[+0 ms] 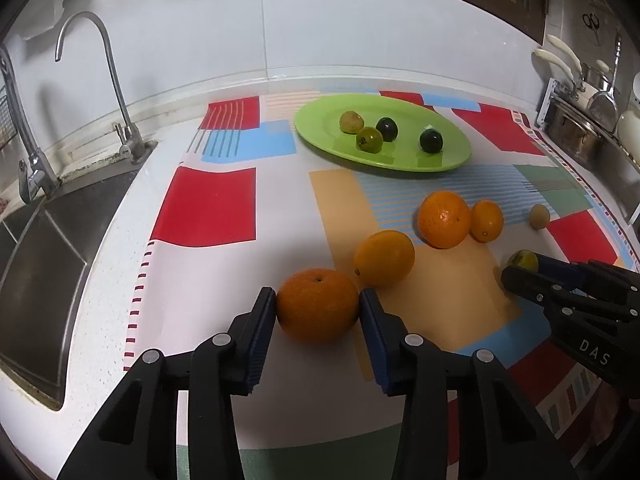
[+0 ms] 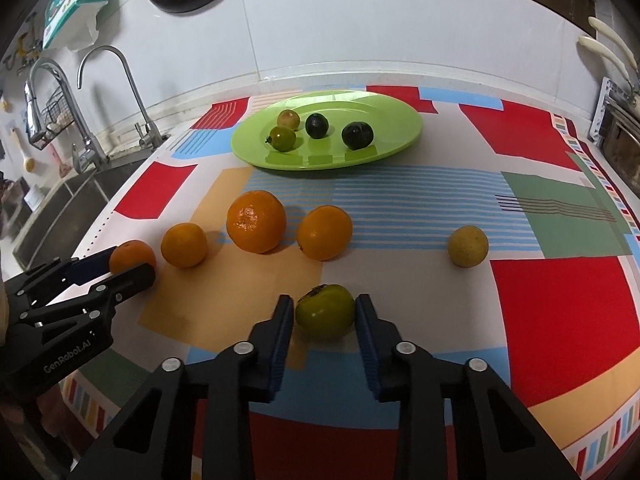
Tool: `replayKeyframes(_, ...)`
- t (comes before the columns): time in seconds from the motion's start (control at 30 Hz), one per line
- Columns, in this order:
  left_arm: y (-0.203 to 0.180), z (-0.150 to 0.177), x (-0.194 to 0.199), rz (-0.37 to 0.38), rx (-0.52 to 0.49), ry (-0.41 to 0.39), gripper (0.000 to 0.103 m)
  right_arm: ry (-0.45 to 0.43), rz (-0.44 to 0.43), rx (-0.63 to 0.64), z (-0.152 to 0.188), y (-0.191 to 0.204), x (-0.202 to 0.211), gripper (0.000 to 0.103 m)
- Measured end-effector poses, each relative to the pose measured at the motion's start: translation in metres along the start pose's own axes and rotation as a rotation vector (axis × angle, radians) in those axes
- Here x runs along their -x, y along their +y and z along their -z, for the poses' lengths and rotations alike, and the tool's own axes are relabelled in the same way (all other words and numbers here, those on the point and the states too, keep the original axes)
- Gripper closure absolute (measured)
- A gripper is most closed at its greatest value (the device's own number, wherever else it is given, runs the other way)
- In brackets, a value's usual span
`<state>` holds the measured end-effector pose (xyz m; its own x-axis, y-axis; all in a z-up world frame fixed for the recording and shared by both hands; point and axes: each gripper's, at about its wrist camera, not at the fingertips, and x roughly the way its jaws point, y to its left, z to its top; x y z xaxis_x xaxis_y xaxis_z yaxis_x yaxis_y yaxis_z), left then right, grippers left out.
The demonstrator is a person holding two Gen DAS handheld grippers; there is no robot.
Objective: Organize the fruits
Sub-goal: 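Grasp the large orange with the left tool while the right tool grasps a green lime, then carry the orange and lime over the green plate with both tools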
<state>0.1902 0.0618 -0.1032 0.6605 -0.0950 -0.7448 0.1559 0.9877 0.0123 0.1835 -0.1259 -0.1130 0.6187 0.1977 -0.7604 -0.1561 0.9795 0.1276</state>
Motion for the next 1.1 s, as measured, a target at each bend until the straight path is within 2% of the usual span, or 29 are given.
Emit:
replayKeyframes(0.5,-0.006,-0.004,0.022,0.018,-0.002,-0.025,0.061,-0.036,-0.045,0.011,-0.006,0.004,0.015,0.072)
replayKeyframes(1.1,-0.017,-0.030,0.059,0.042,-0.037,-0.111,0.061,-0.133,-0.050,0.019,-0.029,0.005,0.055,0.072)
